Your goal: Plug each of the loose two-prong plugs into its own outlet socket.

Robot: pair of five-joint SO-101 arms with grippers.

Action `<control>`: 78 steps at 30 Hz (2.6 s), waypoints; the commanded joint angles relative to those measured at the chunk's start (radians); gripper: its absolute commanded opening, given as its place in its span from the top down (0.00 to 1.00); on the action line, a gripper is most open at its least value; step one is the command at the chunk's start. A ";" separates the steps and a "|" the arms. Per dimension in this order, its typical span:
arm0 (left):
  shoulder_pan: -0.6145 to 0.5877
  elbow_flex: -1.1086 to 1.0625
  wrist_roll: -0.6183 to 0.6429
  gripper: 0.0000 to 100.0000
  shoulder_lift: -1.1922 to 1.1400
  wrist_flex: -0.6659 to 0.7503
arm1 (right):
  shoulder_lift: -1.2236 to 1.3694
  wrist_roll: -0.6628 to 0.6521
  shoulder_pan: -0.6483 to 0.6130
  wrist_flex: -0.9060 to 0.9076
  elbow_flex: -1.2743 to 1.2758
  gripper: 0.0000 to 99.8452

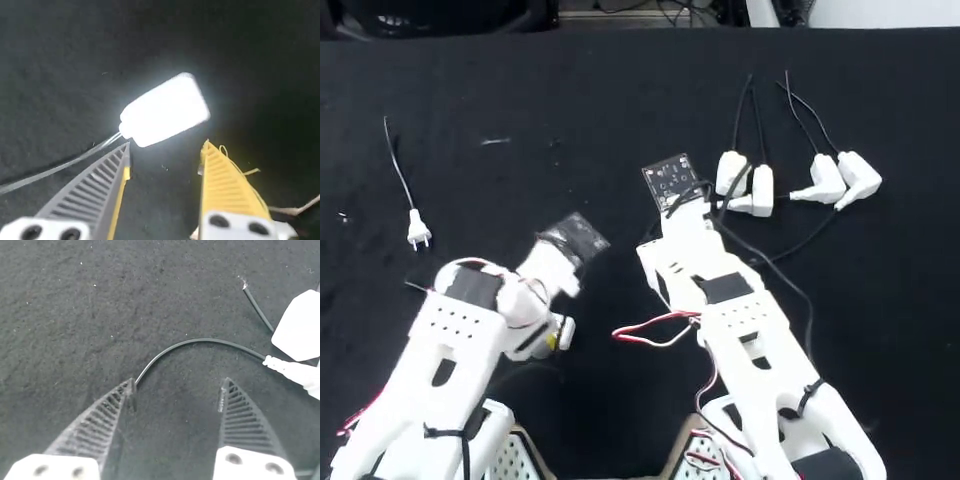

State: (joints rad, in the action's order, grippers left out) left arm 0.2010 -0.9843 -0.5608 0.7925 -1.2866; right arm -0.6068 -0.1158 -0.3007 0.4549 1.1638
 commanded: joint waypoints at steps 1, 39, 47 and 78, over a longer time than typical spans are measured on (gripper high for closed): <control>0.035 -0.061 0.012 0.78 -0.002 0.114 | -0.041 0.008 0.020 0.005 -0.035 0.76; -0.639 0.521 0.173 0.77 -0.301 0.170 | -0.038 0.008 0.018 0.005 -0.033 0.76; -0.696 0.862 0.264 0.78 -0.779 0.160 | -0.036 0.008 0.018 0.005 -0.033 0.76; -0.730 1.389 0.267 0.78 -1.501 0.160 | -0.041 0.008 0.018 0.005 -0.033 0.76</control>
State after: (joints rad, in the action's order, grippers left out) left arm -0.5140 0.3782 -0.3015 -0.6759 -1.1239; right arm -0.6068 -0.1158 -0.3007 0.4549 1.1638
